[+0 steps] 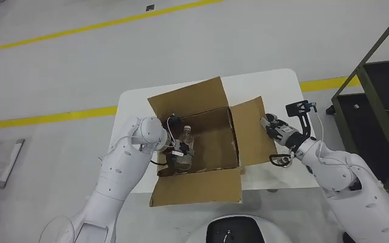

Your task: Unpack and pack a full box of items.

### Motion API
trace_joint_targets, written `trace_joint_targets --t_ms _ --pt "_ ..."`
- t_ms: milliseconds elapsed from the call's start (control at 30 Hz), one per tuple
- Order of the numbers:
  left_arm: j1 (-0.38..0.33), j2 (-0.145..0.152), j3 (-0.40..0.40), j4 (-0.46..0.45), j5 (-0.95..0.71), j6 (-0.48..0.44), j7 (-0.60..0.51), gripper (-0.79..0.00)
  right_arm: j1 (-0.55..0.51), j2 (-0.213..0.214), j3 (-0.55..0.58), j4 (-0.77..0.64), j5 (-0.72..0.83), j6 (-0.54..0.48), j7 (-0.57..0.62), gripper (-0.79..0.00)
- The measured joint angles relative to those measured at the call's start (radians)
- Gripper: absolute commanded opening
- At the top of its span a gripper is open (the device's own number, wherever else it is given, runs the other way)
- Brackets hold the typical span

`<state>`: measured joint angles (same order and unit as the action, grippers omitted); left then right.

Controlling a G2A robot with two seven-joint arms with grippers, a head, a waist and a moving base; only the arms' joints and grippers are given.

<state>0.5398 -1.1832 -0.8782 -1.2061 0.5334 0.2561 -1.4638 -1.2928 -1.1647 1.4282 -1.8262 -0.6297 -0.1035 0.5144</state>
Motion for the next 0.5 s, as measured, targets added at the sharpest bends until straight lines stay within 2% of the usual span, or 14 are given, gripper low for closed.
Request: trace_joint_targets --t_ms 33,367,500 --pt "0.000 0.000 0.002 -0.003 -0.004 -0.001 -0.004 0.000 -0.001 0.000 0.001 0.000 0.001 0.001 0.001 -0.785" --pt "-0.002 -0.001 0.010 -0.010 -0.012 0.006 -0.013 0.000 -0.001 0.002 0.007 0.002 -0.002 0.008 0.000 -0.785" --pt "0.008 0.007 -0.009 -0.050 -0.011 -0.003 -0.013 0.000 0.000 0.003 0.012 0.013 -0.008 0.017 -0.002 -0.785"
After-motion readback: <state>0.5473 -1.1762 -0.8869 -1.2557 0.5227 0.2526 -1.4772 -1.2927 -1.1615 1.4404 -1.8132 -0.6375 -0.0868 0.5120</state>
